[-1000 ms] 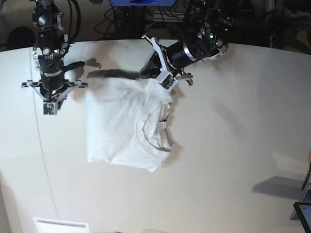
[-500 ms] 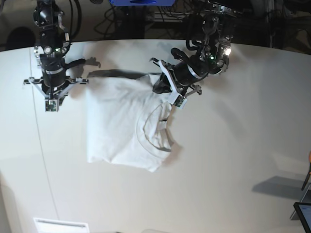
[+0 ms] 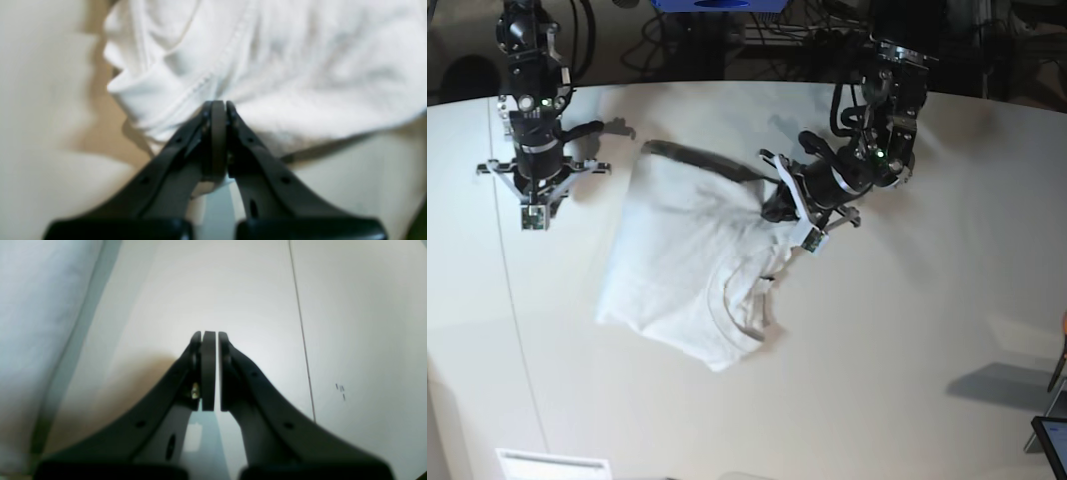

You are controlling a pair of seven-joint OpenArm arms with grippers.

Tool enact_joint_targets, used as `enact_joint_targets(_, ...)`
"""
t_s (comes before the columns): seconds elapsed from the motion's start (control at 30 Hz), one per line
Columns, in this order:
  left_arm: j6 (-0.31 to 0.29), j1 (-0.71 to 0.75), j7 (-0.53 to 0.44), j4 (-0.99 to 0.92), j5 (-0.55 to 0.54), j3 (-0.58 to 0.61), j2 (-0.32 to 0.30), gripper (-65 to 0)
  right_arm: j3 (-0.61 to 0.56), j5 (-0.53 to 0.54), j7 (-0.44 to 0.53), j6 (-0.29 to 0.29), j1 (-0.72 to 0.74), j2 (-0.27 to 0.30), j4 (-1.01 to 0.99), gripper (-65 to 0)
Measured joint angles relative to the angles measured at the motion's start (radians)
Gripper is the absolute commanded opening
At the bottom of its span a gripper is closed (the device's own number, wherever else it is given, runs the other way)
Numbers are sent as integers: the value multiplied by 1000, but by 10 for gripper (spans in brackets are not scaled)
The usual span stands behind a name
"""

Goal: Fold the T-shirt properly
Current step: 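Push the folded shirt's edge with the left gripper to square it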

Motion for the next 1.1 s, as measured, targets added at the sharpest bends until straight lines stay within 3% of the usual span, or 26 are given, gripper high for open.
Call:
enact_joint_targets(0.33,-1,-273,-13,-288,-7,10,14,-650,0,0,0,0,2,0,0,-633)
enact_joint_targets(0.57,7,-471,-90,-539,19,10,57,-650,0,0,1,0,2,2,0,-633)
enact_joint_targets(0.7,21,-543,-140,-633,129,77,107,-650,-2,0,0,0,3,3,0,-633)
enact_joint_targets(0.83,15,-570,-221,-704,211,134,203,-650,-2,0,0,0,6,3,0,-633)
enact_joint_targets(1.0,6,-597,-288,-797,247,143,288,-650,-2,0,-1,0,8,6,0,-633)
enact_joint_targets(1.1,5,-617,-310,-830,254,141,298,-650,-2,0,-3,0,10,6,0,-633)
